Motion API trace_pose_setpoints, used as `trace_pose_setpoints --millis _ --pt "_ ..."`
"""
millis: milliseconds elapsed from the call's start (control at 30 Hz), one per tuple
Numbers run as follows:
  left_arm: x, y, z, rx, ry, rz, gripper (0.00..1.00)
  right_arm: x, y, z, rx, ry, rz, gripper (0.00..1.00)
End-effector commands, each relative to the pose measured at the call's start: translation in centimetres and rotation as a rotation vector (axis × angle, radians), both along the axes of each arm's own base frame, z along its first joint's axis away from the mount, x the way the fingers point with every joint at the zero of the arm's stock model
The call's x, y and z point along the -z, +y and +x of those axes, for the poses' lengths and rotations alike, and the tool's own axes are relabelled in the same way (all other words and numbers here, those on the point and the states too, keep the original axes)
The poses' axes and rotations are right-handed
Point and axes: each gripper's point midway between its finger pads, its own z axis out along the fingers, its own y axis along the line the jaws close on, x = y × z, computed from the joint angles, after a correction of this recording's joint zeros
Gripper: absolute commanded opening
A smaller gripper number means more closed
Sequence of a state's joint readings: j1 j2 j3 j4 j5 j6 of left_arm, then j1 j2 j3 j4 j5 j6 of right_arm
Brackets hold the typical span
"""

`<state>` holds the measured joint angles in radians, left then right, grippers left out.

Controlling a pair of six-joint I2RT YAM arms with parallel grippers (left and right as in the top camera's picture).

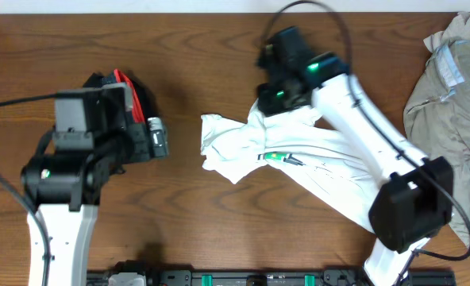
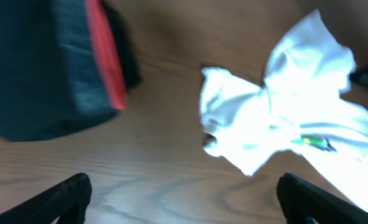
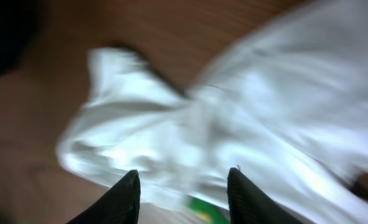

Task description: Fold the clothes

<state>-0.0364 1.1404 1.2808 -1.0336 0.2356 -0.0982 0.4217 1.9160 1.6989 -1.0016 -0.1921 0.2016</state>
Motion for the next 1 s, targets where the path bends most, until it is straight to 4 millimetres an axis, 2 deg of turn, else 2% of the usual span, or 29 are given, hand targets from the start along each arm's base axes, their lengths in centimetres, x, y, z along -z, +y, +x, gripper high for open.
trace_pose_setpoints --millis 0,133,267,500,633,833,900,967 --pt "1.3 -3.3 0.4 0.140 0.062 -0.047 0.92 -0.3 -3.9 0.5 0.139 0.040 -0.025 0.47" --pt "4.1 -7.5 0.4 0.325 0.149 -0.017 0.90 0.2 -6.6 0.0 0.197 0.097 -0.049 0.52" --pt "7.1 -12.4 0.3 0.527 0.188 0.042 0.89 0.4 -8.7 0.0 0.256 0.130 -0.056 0.53" --pt "13.3 -17.3 2.4 0.632 0.179 0.283 0.89 0.6 -12.7 0.1 0.361 0.167 -0.073 0.54" --pt "16.6 -19.1 3.5 0.655 0.169 0.365 0.86 0.8 -15.5 -0.2 0.434 0.195 -0.099 0.54" --pt "20.4 -20.2 4.1 0.672 0.204 0.392 0.78 0.9 -19.2 -0.7 0.522 0.235 -0.102 0.54" --pt "21.1 -20.5 4.5 0.671 0.198 0.391 0.70 1.0 -19.9 -0.9 0.542 0.243 -0.102 0.53" --pt "21.3 -20.6 4.9 0.665 0.186 0.394 0.54 1.0 -20.5 -1.0 0.555 0.249 -0.102 0.53"
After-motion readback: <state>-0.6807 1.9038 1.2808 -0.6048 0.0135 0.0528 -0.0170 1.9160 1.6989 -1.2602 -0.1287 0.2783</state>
